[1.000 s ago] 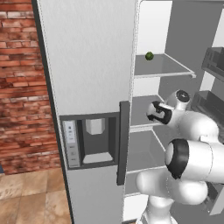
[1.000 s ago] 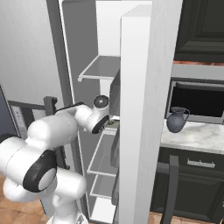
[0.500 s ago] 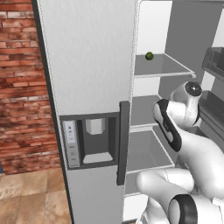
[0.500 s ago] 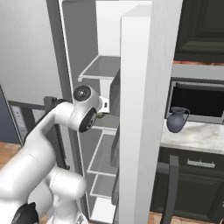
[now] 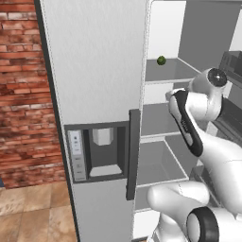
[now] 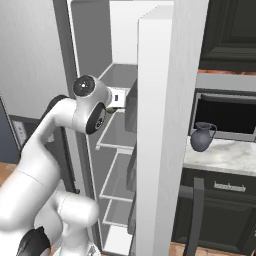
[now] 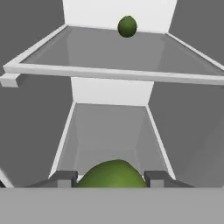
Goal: Move the lime and lime from the second highest shelf to the top shelf to make space. Then, place the pitcher from the counter on the cleared second highest shelf.
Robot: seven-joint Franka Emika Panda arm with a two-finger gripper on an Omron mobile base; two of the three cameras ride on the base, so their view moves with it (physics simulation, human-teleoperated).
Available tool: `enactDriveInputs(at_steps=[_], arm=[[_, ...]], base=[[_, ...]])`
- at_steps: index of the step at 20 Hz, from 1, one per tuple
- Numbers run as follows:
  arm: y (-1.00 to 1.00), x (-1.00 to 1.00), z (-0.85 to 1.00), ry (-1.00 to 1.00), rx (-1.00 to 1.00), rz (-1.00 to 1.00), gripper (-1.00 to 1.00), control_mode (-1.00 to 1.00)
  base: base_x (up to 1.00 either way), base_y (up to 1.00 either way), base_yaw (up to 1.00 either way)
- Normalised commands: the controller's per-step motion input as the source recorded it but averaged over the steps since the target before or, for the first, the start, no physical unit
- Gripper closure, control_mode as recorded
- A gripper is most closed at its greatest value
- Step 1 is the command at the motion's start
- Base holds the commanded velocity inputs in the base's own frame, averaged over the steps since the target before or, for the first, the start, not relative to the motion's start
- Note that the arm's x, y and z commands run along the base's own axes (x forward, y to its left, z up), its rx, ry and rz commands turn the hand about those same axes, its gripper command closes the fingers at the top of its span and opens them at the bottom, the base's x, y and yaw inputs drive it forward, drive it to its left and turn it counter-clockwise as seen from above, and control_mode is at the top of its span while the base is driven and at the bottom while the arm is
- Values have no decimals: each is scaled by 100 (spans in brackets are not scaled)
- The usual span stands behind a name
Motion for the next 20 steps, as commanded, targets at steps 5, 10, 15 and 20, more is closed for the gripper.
enactDriveInputs(at_steps=[5, 10, 15, 20], arm=[[-11, 38, 100, 0, 0, 0, 100, -100], [-17, 57, 58, 1, 3, 0, 100, -100], [-14, 86, -12, 0, 5, 0, 100, -100], [-2, 93, -44, 0, 2, 2, 100, -100]], base=[[0, 0, 0], [0, 0, 0], [0, 0, 0], [0, 0, 0]])
